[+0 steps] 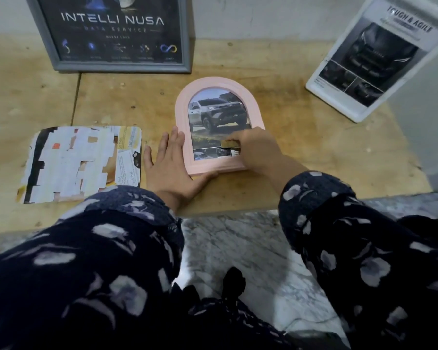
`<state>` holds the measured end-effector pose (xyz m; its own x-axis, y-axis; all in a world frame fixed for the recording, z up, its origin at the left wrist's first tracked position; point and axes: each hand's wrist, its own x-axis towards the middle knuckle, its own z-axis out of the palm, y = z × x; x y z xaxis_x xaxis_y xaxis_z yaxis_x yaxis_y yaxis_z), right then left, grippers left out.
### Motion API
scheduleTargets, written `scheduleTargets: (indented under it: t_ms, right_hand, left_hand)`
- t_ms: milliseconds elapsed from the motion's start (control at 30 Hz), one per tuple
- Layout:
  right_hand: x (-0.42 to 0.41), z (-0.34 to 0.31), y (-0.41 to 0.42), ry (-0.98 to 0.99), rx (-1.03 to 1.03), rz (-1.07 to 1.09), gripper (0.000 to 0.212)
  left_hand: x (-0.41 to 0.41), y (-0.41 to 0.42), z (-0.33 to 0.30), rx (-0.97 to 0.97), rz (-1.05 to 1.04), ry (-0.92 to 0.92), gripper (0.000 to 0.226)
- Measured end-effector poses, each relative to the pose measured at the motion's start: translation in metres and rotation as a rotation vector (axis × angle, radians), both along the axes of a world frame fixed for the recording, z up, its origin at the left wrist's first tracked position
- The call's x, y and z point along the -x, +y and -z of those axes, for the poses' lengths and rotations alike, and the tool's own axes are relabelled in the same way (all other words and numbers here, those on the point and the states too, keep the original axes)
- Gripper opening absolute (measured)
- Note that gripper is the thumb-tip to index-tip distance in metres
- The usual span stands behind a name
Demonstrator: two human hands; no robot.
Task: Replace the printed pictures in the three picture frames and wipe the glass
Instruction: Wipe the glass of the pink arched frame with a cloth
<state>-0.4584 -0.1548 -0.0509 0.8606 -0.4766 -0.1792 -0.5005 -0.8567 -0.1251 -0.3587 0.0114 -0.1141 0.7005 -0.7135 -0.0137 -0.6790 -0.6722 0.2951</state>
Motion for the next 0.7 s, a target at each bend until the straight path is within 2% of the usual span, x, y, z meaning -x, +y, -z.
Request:
scheduleTargets:
  t_ms: [67, 133, 200, 367, 467, 567, 700]
  right_hand:
    - [-0.008, -0.015, -0.011, 0.058, -0.154, 0.093, 0.046]
    - [-0.017, -0.025, -0.030, -0.030, -0.358, 0.277, 0.046]
    - [-0.027, -0.034, -0.044, -0.170, -0.416, 0.425, 0.046]
    - [-0.056, -0.030, -0.055, -0.281, -0.226, 0.306, 0.045]
    - [-0.058, -0.015, -0.048, -0.136, -0.202, 0.220, 0.049]
    - [-0.052, -0.004, -0.042, 0.047, -0.027, 0.144, 0.040]
    - [-0.033, 0.000, -0.028, 0.057, 0.069, 0.141, 0.036]
  left_hand:
    - [-0.001, 0.000, 0.000, -0.006, 0.006, 0.002, 0.112]
    - [0.000, 0.000, -0.001, -0.001, 0.008, 0.012, 0.111]
    - [0.000, 0.000, -0.002, 0.006, 0.004, 0.022, 0.111]
    - [0.000, 0.001, -0.003, 0.012, -0.003, 0.020, 0.112]
    - [-0.001, 0.002, -0.002, 0.020, 0.000, 0.026, 0.113]
    - [-0.002, 0.001, -0.001, 0.020, 0.001, 0.034, 0.112]
    - [-0.002, 0.002, 0.000, 0.008, -0.003, 0.032, 0.113]
